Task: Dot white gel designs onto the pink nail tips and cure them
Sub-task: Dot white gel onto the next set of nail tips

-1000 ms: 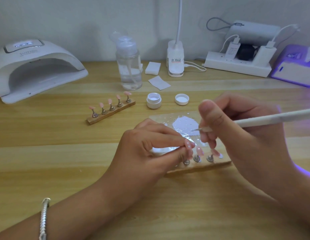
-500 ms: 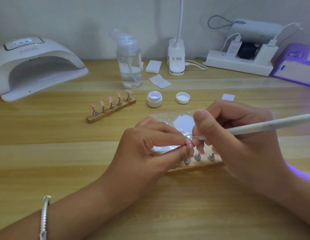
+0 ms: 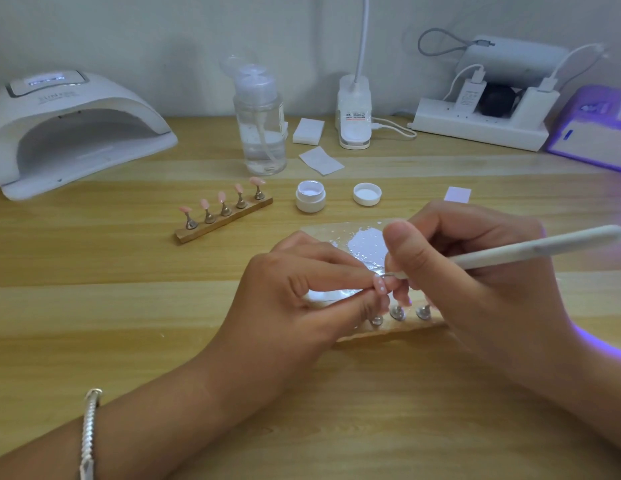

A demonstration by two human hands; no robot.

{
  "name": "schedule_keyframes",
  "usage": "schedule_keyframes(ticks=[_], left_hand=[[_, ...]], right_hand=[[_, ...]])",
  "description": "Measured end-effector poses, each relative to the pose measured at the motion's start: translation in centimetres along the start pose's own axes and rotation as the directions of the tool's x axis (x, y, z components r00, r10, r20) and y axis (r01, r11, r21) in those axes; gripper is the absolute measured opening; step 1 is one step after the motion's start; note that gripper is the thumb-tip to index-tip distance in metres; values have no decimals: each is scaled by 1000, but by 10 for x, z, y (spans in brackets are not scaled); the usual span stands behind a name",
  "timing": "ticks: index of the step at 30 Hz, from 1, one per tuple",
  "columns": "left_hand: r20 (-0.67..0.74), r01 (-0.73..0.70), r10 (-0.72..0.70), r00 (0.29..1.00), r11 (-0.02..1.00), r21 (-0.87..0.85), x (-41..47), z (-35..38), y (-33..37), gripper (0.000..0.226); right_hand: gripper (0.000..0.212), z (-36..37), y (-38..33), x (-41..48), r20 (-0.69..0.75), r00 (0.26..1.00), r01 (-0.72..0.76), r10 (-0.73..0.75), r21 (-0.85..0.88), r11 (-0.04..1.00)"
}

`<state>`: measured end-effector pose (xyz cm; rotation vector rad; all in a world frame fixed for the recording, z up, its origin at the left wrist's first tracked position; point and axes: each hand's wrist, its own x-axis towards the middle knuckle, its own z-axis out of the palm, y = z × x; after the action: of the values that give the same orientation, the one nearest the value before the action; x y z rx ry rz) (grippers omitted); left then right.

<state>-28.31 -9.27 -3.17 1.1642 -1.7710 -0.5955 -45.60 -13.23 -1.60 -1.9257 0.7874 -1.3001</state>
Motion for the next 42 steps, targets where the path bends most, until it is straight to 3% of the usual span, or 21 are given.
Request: schedule_keyframes(ticks=[7, 15, 18, 24, 28, 33, 39, 42], left_hand=[[5, 7, -7, 1000, 1000, -3, 0, 0, 0, 8], [-13, 25, -26, 1000, 999, -45, -1, 1, 0, 7], [-20, 47, -50, 999, 993, -110, -2, 1, -1, 5], [-31, 17, -20, 999, 996, -85, -1, 0, 1, 7], [-48, 28, -33, 998, 995, -101, -2, 0, 2, 8], [-58, 34, -41, 997, 994, -103, -2, 0, 2, 8], [-63, 21, -24, 998, 998, -55, -1, -1, 2, 7], [-80, 11, -16, 997, 998, -59, -1, -1, 1, 9]], right_hand=[[33, 0, 1, 0, 3, 1000, -10, 10, 13, 1000], [30, -9, -2, 11, -85, 995, -38, 56, 201, 979], [32, -13, -3, 13, -105, 992, -57, 75, 166, 984], [49, -18, 3, 11, -128, 982, -129, 140, 93, 987], [42, -20, 5, 9, -128, 986, -105, 106, 11, 994], [48, -24, 15, 13, -130, 985, -117, 111, -35, 993], [41, -28, 14, 12, -122, 992, -38, 23, -121, 992], [21, -22, 2, 9, 21, 998, 55, -51, -305, 951]])
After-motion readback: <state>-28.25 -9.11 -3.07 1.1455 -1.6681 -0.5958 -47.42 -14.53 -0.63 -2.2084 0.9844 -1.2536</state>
